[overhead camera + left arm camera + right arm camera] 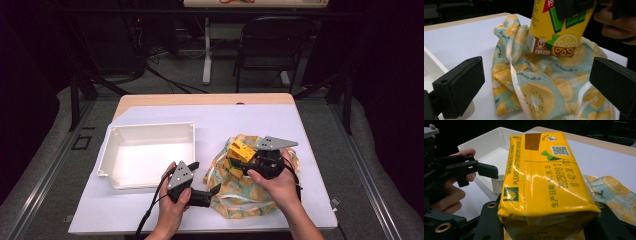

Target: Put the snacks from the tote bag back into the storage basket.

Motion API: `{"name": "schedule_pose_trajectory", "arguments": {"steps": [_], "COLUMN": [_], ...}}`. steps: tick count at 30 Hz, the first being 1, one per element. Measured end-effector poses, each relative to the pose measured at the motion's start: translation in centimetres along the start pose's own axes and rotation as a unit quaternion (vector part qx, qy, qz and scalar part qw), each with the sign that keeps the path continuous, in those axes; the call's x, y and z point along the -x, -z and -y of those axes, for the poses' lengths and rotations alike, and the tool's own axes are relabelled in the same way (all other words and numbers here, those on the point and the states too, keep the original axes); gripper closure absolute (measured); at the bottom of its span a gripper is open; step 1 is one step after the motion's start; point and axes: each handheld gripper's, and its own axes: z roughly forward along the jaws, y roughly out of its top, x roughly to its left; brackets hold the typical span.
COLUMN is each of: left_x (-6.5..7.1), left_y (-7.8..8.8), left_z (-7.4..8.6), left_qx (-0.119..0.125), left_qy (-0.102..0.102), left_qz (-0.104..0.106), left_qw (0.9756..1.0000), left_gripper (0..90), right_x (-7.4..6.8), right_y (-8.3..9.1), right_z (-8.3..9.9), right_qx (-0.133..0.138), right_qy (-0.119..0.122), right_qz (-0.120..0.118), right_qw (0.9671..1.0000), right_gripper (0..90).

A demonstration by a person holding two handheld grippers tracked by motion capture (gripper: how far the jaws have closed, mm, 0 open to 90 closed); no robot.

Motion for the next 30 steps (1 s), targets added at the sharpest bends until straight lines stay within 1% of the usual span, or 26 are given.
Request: {"name": "schedule_pose_trajectory", "arguments": {"steps": [1, 5, 6, 7, 8, 9, 10, 11, 12, 13, 14, 15, 17, 20, 22, 23, 24, 27, 28, 29, 30], "left_x": [0.3, 0.6, 0.6, 0.7, 0.7, 0.8, 0.8, 0.9, 0.9, 1.0, 1.0, 1.3, 1.4, 1.6, 1.8, 1.7, 1.8, 2.0, 2.3, 2.3, 2.3], "left_y": [-0.2, -0.5, -0.5, -0.7, -0.7, -0.7, -0.8, -0.8, -0.9, -1.0, -1.0, -1.2, -1.2, -1.3, -1.4, -1.4, -1.4, -1.5, -1.7, -1.6, -1.6], "left_z": [0.1, 0.2, 0.2, 0.2, 0.2, 0.2, 0.2, 0.3, 0.3, 0.3, 0.3, 0.4, 0.4, 0.4, 0.4, 0.4, 0.4, 0.4, 0.4, 0.4, 0.4], "left_qx": [-0.001, -0.004, -0.004, -0.005, -0.005, -0.006, -0.007, -0.006, -0.007, -0.008, -0.011, -0.010, -0.011, -0.011, -0.009, -0.011, -0.011, -0.010, -0.010, -0.016, -0.016], "left_qy": [0.001, -0.001, -0.001, 0.000, 0.000, 0.000, 0.000, -0.001, -0.002, -0.001, -0.003, -0.004, -0.004, -0.004, -0.010, -0.013, -0.015, -0.017, -0.021, -0.024, -0.024], "left_qz": [-0.009, -0.007, -0.007, -0.003, -0.003, -0.009, -0.012, -0.020, -0.011, -0.015, -0.010, -0.015, -0.017, -0.015, -0.026, -0.017, -0.023, -0.023, -0.037, -0.027, -0.027], "left_qw": [1.0000, 1.0000, 1.0000, 1.0000, 1.0000, 0.9999, 0.9999, 0.9998, 0.9999, 0.9999, 0.9999, 0.9998, 0.9998, 0.9998, 0.9996, 0.9997, 0.9996, 0.9995, 0.9990, 0.9992, 0.9992], "left_gripper": [0.0, 0.0, 0.0, 0.0, 0.0, 0.0, 0.0, 0.0, 0.0, 0.0, 0.0, 0.0, 0.0, 0.0, 0.1, 0.3, 0.3, 1.1, 1.3, 1.9, 2.3], "right_x": [-0.4, -1.2, -1.2, -1.6, -1.6, -2.0, -2.0, -2.2, -2.3, -2.7, -2.7, -3.0, -3.3, -3.5, -4.0, -4.1, -4.2, -4.5, -4.8, -4.9, -4.9], "right_y": [-0.1, -0.5, -0.5, -0.7, -0.7, -0.9, -0.9, -1.0, -1.1, -1.3, -1.3, -1.4, -1.5, -1.6, -1.8, -1.8, -1.9, -1.9, -1.9, -2.0, -2.0], "right_z": [-0.1, -0.3, -0.3, -0.3, -0.3, -0.3, -0.3, -0.3, -0.3, -0.3, -0.3, -0.4, -0.4, -0.4, -0.4, -0.4, -0.4, -0.4, -0.5, -0.5, -0.5], "right_qx": [0.001, 0.000, 0.000, -0.002, -0.002, -0.003, -0.003, -0.004, -0.004, -0.003, -0.003, -0.002, -0.002, -0.003, -0.002, -0.004, -0.003, -0.001, -0.001, 0.000, 0.000], "right_qy": [0.000, -0.004, -0.004, -0.005, -0.005, -0.005, -0.005, -0.004, -0.004, -0.006, -0.006, -0.007, -0.008, -0.008, -0.010, -0.009, -0.010, -0.009, -0.010, -0.011, -0.011], "right_qz": [-0.004, -0.010, -0.010, -0.013, -0.013, -0.014, -0.014, -0.017, -0.018, -0.020, -0.020, -0.020, -0.021, -0.023, -0.023, -0.025, -0.025, -0.027, -0.029, -0.029, -0.029], "right_qw": [1.0000, 0.9999, 0.9999, 0.9999, 0.9999, 0.9999, 0.9999, 0.9998, 0.9998, 0.9998, 0.9998, 0.9998, 0.9997, 0.9997, 0.9997, 0.9996, 0.9996, 0.9996, 0.9995, 0.9995, 0.9995], "right_gripper": [51.0, 51.1, 51.1, 51.0, 51.0, 51.0, 51.0, 51.0, 51.0, 51.0, 51.0, 51.0, 51.0, 51.0, 51.0, 51.0, 51.0, 51.0, 51.0, 51.0, 51.0]}}
